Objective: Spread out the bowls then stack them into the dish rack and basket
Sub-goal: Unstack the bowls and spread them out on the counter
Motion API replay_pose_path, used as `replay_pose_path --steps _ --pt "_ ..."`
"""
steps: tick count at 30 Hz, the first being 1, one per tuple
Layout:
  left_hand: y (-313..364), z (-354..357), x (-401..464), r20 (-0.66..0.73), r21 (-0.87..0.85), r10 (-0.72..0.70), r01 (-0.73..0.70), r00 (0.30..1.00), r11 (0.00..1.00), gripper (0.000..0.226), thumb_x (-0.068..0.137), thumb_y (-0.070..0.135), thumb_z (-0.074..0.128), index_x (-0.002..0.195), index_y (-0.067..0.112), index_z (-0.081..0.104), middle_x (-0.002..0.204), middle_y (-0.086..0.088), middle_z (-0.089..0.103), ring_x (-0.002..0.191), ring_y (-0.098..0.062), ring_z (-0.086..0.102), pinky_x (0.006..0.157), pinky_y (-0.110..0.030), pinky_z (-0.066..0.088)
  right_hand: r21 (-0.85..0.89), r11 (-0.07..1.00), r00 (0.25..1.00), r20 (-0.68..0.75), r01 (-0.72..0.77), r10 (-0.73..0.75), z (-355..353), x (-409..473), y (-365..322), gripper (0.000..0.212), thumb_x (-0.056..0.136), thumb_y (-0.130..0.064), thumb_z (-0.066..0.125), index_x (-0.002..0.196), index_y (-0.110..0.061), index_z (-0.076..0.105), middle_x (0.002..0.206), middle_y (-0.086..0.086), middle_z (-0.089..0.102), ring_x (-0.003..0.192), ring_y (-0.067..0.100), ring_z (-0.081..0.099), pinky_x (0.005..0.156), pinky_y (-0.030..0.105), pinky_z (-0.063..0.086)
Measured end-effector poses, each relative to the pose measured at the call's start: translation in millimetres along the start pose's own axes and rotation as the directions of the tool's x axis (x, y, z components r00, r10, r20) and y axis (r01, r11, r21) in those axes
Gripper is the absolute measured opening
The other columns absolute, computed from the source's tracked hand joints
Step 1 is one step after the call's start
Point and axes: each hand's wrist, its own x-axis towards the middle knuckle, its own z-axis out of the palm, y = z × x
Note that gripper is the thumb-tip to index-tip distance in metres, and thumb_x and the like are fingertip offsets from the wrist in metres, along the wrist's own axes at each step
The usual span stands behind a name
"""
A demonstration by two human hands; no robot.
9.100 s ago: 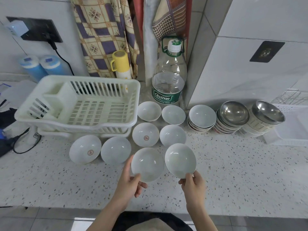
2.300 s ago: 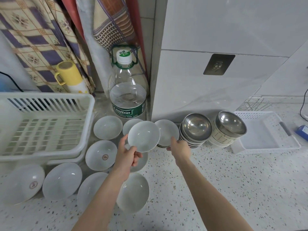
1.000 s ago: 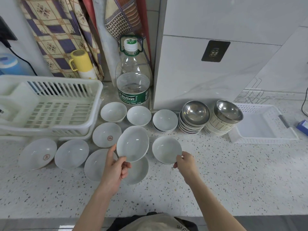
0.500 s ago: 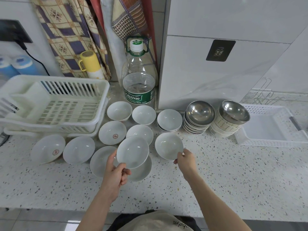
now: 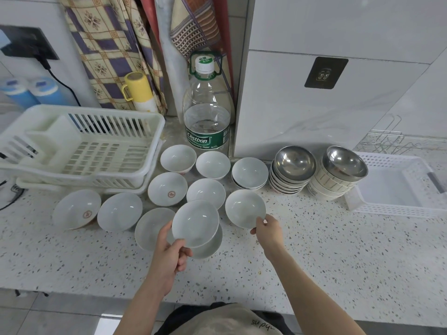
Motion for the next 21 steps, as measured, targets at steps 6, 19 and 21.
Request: replay_pose_path --steps 6,19,21 --pt "0 0 -7 0.043 0.01 0.002 -0.003 0.999 1.0 0.054 0.097 0.003 0.048 0.118 0.052 0.049 0.057 -0.011 0.06 0.041 -0.01 0.036 0.037 -0.021 0.032 0.048 0.999 1.0 0.014 -0.015 0.014 0 0 0 0.034 0.1 -0.025 0.043 0.128 -0.013 0.056 0.07 0.006 0.065 0.056 0.013 0.051 0.05 0.026 0.039" --pt "-7 26 -17 0.231 0.203 -0.015 -0.033 0.973 0.979 0.061 0.095 0.001 0.046 0.129 0.051 0.042 0.059 -0.014 0.063 0.04 -0.011 0.033 0.039 -0.023 0.031 0.19 0.982 0.999 0.038 -0.01 0.002 -27 -27 14 0.031 0.098 -0.038 0.048 0.109 -0.016 0.068 0.063 0.003 0.067 0.052 0.01 0.046 0.051 0.026 0.036" --pt "-7 37 -20 0.272 0.242 -0.022 -0.047 0.962 0.969 0.062 0.095 0.002 0.045 0.124 0.057 0.041 0.059 -0.012 0.064 0.04 -0.011 0.033 0.04 -0.023 0.03 0.211 0.976 0.994 0.083 0.048 -0.067 -37 -40 23 0.031 0.099 -0.04 0.049 0.1 -0.019 0.072 0.057 0.003 0.065 0.046 0.008 0.043 0.047 0.021 0.035"
